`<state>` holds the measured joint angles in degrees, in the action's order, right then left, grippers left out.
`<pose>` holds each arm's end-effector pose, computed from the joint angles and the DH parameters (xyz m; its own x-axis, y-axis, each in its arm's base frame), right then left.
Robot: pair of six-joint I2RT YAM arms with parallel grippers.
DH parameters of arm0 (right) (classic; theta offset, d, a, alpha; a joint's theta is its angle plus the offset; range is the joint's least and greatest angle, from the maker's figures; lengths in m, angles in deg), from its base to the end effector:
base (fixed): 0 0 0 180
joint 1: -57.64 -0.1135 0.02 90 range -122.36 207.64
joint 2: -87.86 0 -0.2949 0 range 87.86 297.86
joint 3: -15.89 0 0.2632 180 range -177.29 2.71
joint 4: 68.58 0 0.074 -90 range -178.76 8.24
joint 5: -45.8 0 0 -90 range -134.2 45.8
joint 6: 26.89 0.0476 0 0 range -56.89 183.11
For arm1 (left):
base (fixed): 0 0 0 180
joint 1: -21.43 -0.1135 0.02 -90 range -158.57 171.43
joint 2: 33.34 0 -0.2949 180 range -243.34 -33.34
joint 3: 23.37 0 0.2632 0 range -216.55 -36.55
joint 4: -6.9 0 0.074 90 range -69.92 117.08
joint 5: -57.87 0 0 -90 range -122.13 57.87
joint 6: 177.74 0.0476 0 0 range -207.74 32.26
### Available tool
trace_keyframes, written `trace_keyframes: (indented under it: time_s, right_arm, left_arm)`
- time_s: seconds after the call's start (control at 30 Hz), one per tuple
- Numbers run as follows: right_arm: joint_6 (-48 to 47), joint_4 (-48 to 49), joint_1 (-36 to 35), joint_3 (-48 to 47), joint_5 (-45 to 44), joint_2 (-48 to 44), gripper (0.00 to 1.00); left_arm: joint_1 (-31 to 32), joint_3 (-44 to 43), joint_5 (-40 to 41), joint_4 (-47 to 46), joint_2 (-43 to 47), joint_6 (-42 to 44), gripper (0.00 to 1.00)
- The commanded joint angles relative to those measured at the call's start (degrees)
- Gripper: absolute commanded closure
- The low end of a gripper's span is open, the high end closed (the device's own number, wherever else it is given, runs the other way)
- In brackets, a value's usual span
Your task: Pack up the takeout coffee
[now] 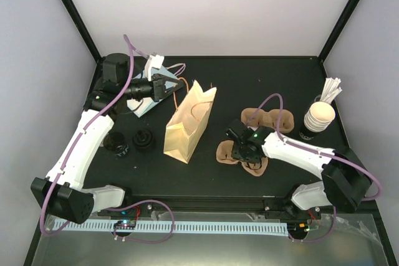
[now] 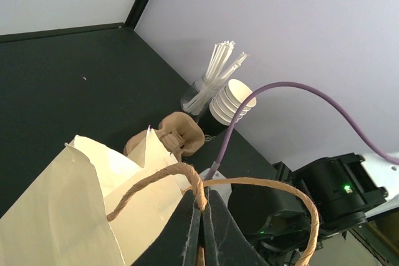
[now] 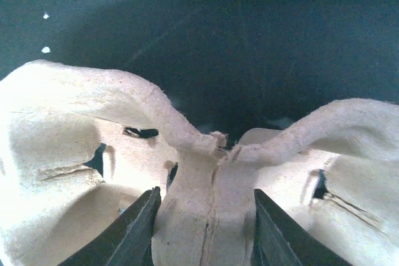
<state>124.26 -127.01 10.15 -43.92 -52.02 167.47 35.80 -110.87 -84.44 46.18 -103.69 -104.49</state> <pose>0.1664 0.1719 0.1958 -0.9424 0.2561 -0.2151 0.2361 0.9650 0.1144 0.2501 -0.1030 0.4300 -0.5978 -0.0287 -0.8011 0.7201 0.4199 -0.5524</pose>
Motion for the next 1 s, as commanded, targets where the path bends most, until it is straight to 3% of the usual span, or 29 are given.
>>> trace_keyframes:
  time_s: [0.0, 0.47, 0.7, 0.97]
  right_arm:
    - [-2.7, -2.7, 0.3, -2.9, -2.0, -3.6, 0.61]
    - [-24.2, -6.7, 4.0, -17.8, -9.3, -13.4, 0.59]
    - [-31.9, -3.7, 8.8, -24.7, -7.3, -16.9, 0.59]
    - [-36.6, 3.4, 9.3, -26.7, -8.3, -20.1, 0.57]
  left_arm:
    - [0.2, -0.9, -0.8, -0.2, 1.4, 0.2, 0.99]
    - [0.9, -2.5, -1.0, 1.4, 1.4, 0.3, 0.98]
    - [2.7, -5.3, -0.2, 4.6, 0.6, 2.0, 0.98]
    - [5.8, -12.1, 1.6, 12.0, -2.6, 6.5, 0.98]
